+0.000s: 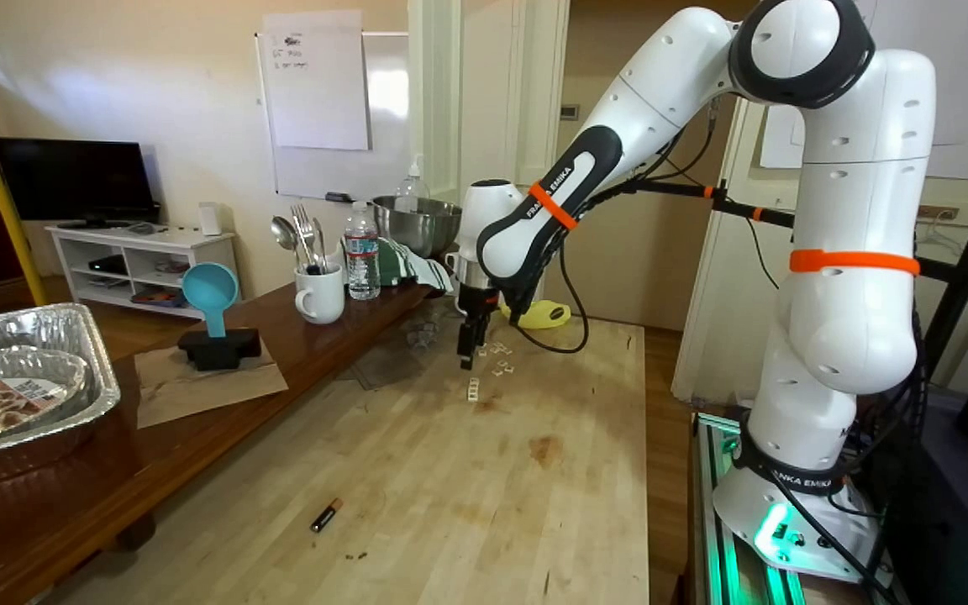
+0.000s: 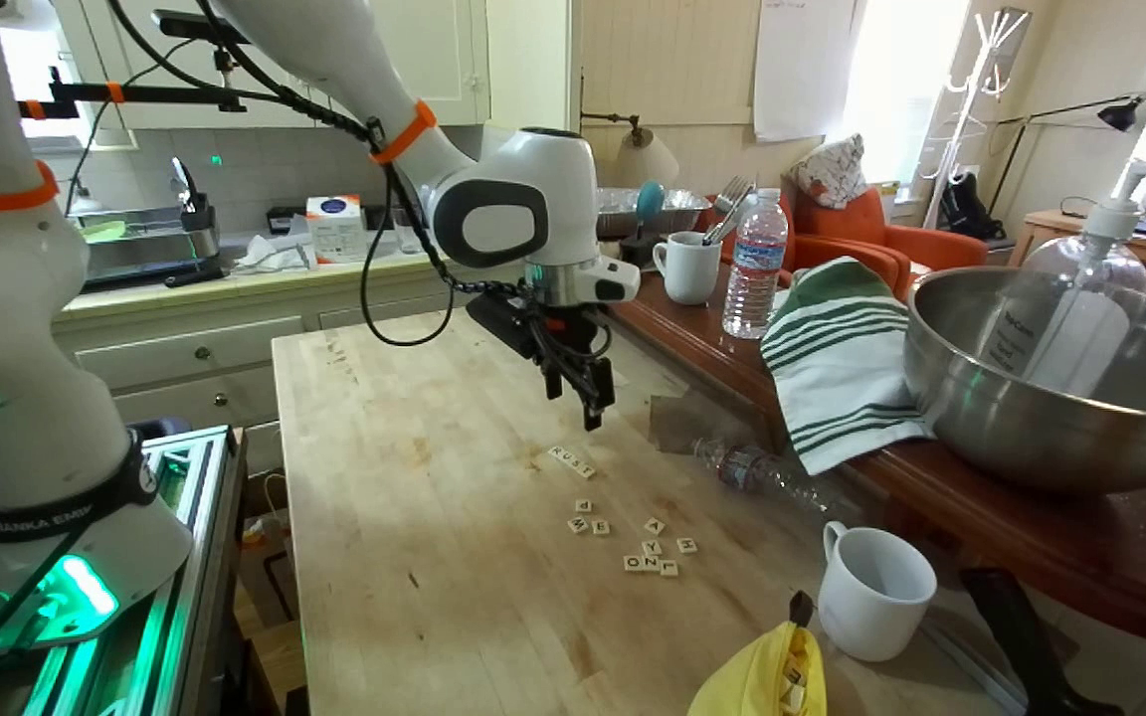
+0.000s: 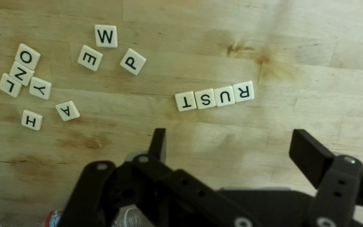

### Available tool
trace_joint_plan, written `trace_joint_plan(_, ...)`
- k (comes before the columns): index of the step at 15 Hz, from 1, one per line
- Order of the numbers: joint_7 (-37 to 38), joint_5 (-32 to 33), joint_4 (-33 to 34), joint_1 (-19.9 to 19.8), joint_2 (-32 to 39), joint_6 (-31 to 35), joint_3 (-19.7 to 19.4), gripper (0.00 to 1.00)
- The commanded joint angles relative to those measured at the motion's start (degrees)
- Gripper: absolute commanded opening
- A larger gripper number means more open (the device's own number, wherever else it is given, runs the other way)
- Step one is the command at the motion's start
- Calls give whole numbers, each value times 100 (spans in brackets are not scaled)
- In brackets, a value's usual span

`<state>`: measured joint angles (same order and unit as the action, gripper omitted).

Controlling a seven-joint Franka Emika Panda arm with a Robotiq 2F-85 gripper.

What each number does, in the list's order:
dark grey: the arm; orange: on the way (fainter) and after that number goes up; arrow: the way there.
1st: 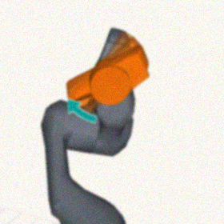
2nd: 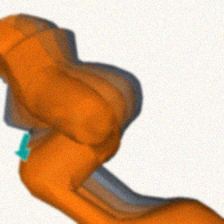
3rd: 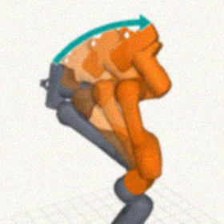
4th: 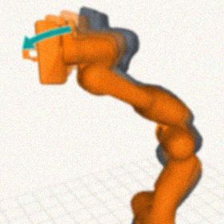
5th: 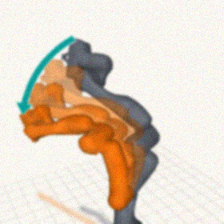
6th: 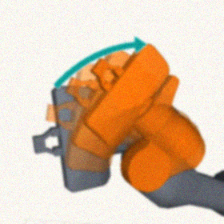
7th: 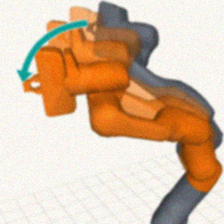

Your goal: Move the letter pieces on the table

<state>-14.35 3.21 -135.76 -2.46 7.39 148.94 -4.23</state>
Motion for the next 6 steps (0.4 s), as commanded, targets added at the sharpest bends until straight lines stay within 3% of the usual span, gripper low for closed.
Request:
trace_joint_plan(1,-276,2,-153,-93,-227,-236,84,100)
trace_joint_plan(6,-279,50,-187,-68,-249,-254,79,100)
